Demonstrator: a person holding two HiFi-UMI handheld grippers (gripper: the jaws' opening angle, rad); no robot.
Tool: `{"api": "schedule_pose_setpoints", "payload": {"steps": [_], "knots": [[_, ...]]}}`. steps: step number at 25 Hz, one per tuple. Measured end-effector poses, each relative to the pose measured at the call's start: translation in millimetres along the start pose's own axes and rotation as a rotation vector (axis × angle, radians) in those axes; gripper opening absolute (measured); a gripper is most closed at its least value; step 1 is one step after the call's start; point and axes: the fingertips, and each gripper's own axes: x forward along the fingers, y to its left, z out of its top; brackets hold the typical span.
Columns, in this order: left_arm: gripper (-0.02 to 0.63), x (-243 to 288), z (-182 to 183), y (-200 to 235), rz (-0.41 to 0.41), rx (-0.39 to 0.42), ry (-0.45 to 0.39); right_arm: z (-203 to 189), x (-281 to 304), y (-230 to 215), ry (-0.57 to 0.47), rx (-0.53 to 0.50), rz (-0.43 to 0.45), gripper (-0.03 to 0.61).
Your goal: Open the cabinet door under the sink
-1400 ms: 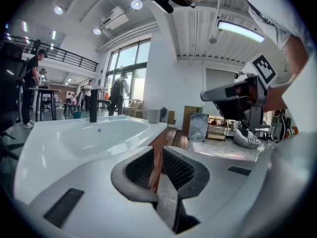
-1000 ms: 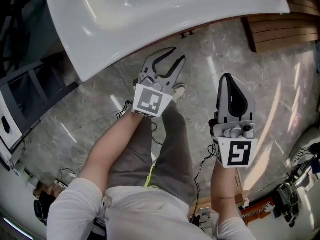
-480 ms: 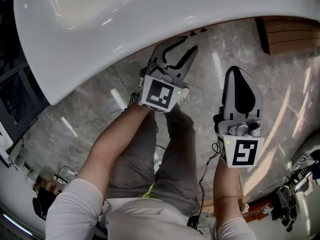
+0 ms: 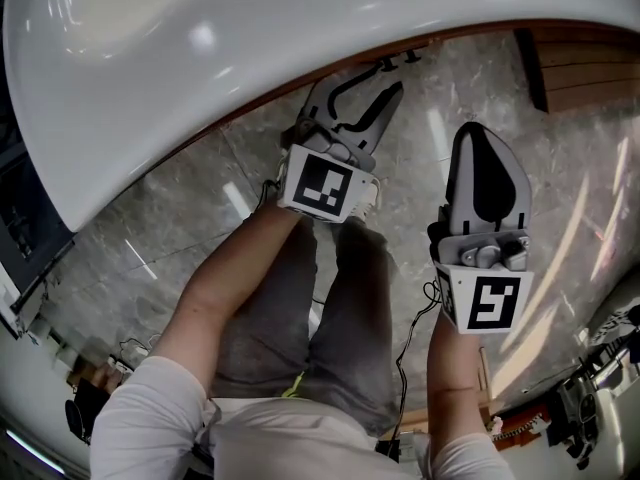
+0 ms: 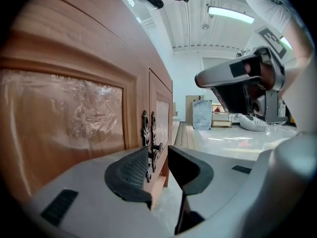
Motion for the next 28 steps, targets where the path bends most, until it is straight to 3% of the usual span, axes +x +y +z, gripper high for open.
{"api": "schedule_pose_setpoints", "payload": {"steps": [13,28], "knots": [[0.087,6,-8,3,0.042,0.074,-0.035,-16,6,-1,-0.041,-0.01,-0.01,0.032],[0.047,8,-12,1,0.056,0.075,-0.053,-32,5,2,-0.038,-0.011,0.024,0.032]]}}
